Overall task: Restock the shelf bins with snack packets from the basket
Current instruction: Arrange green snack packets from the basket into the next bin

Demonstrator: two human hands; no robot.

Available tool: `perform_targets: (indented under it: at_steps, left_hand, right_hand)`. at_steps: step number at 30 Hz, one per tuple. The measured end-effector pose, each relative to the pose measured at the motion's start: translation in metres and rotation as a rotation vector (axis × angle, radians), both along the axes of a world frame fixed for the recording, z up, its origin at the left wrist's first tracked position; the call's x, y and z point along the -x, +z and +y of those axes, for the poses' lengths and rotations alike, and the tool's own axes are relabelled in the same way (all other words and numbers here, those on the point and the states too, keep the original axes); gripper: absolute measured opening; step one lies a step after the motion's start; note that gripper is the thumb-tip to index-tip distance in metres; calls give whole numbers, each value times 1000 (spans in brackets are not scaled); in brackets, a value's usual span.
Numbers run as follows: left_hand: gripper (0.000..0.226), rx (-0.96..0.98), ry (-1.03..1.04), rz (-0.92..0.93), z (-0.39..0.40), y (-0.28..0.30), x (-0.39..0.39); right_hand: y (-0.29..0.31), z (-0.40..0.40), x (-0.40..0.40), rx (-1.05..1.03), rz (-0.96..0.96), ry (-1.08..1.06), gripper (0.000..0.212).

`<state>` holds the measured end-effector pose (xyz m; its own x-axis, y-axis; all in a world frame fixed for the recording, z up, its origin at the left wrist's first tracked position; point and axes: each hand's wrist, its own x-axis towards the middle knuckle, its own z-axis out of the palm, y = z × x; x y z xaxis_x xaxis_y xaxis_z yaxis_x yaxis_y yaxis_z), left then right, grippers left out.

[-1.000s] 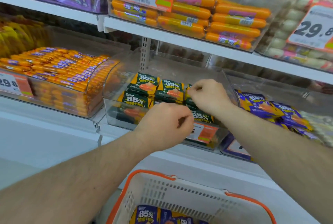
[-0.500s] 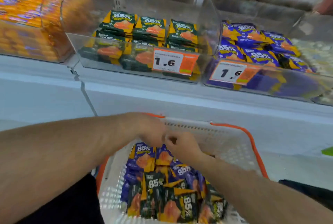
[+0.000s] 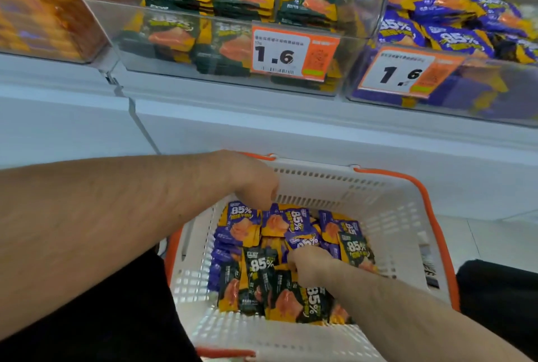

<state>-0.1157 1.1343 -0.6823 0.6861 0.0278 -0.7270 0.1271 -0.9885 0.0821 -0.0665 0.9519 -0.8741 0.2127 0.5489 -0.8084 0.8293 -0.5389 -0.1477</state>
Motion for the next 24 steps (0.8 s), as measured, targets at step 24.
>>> perform_targets:
  at_steps: [24]
  left_hand:
    - [42,437,507,-213,18,36,10]
  right_hand:
    - [210,78,-61,-721,235,-312,30]
